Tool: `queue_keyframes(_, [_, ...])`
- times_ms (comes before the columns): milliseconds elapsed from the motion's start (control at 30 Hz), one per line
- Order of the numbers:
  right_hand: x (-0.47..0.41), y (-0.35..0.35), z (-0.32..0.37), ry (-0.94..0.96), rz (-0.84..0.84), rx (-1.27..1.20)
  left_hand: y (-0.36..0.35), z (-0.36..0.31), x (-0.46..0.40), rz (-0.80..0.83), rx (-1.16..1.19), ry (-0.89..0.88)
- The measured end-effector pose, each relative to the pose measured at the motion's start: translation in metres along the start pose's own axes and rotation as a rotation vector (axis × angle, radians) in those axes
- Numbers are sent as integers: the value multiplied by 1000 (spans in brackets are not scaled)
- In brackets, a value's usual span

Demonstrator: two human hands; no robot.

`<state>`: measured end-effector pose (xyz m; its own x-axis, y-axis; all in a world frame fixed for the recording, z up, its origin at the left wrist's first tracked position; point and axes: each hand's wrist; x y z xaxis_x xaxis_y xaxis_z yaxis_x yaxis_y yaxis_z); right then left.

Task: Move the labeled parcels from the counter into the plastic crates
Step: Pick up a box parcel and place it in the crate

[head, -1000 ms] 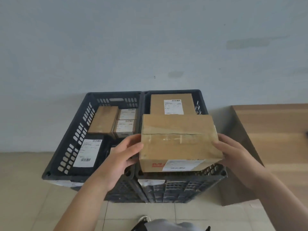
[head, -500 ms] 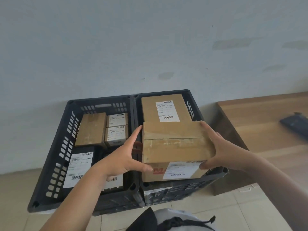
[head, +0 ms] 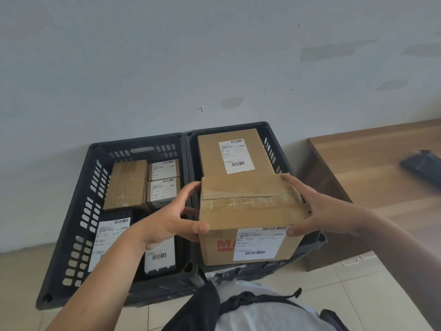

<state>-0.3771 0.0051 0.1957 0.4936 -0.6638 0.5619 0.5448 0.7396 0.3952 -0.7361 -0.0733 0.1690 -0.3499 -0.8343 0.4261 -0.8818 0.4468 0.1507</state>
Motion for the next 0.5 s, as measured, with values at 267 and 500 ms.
queue_keyframes(267, [-10, 8, 23, -64, 1, 308, -2, 12, -5, -61, -23, -4])
queue_keyframes(500, [-30, -6, 83, 130, 143, 874, -9, 21, -3, -56, -5, -2])
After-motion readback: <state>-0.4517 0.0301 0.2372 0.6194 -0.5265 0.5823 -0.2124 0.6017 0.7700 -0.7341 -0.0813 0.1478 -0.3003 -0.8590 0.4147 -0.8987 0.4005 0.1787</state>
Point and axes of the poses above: each hand's wrist, its own x-axis away from the middle knuckle, its own y-axis out of the back of the hand, z = x × y, and after that the axes turned 4 degrees about -x, right-handed
